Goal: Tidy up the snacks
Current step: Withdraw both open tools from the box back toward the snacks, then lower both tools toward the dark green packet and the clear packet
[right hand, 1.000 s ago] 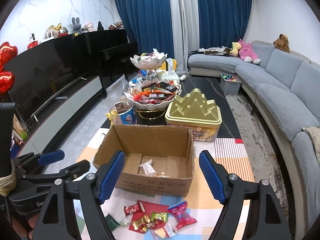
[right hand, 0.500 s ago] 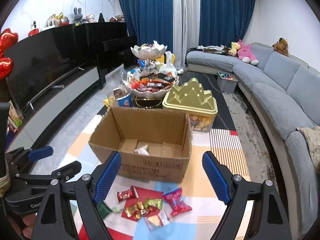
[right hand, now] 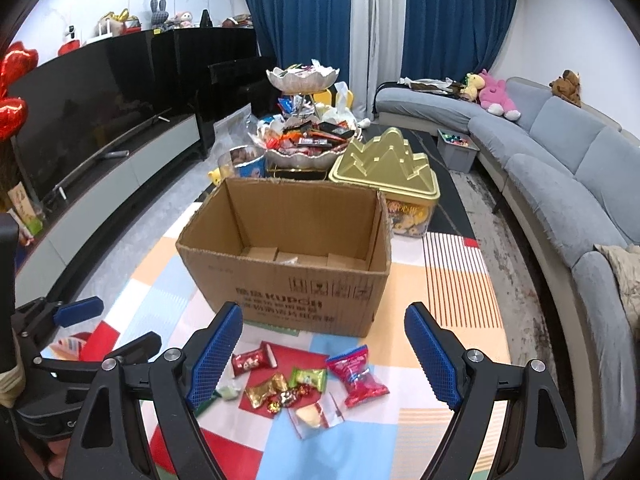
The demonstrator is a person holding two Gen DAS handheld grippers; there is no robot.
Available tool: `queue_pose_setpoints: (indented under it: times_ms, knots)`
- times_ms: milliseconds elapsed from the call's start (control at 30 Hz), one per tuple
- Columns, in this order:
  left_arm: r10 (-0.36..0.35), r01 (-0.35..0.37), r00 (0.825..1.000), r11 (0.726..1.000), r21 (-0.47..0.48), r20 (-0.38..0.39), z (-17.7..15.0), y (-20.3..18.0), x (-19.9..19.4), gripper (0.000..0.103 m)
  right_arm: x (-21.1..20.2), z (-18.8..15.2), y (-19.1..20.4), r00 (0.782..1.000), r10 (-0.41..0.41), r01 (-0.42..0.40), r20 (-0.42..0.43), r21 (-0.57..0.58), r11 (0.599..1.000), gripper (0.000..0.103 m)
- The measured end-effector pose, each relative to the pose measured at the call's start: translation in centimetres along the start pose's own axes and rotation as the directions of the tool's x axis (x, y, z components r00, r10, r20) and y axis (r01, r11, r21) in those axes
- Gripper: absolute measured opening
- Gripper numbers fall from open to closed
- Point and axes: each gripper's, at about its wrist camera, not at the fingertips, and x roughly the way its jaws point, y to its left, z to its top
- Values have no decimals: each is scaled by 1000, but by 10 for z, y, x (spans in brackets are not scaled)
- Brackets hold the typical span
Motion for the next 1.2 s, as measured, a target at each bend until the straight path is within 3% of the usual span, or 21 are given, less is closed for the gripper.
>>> queue_pose_setpoints:
  times_ms: [700,1200]
  knots:
    - [24,-24,999,1000,8,-45,-46,3,24,83,19,-51,12,998,-1,-1,-61,-39,999,84]
    - [23,-23,1000,998,59,-1,-70,1,39,83,34,-84,18,998,-5,1,-68,-65,998,84]
